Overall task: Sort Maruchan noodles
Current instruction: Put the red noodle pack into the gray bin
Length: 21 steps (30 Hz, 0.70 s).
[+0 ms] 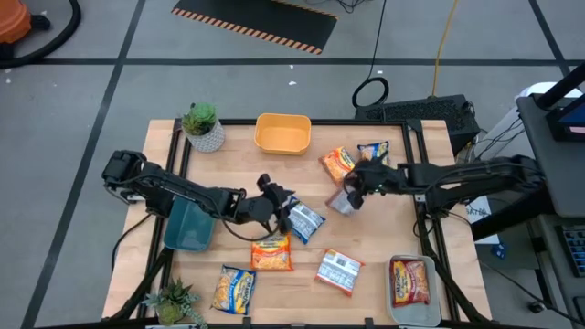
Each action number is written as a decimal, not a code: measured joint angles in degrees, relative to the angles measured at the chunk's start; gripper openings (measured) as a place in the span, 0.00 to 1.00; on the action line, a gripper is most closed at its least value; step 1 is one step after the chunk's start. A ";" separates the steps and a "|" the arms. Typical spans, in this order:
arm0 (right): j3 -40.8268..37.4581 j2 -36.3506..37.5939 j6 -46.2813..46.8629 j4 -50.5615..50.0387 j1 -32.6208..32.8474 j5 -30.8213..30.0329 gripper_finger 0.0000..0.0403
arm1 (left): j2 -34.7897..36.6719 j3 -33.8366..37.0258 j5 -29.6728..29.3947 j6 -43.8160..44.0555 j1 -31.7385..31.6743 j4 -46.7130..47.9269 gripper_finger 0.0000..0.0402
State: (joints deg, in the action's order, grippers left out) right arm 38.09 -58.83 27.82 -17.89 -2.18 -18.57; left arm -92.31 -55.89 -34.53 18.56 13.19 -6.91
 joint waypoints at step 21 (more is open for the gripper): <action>-0.02 -0.26 -6.04 13.80 4.66 -5.65 0.00 | -15.51 -0.31 7.48 -7.95 -5.64 -27.30 0.90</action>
State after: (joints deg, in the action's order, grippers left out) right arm 38.06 -59.09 21.78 -4.10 2.48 -24.22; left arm -107.82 -56.20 -27.05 10.61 7.55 -34.20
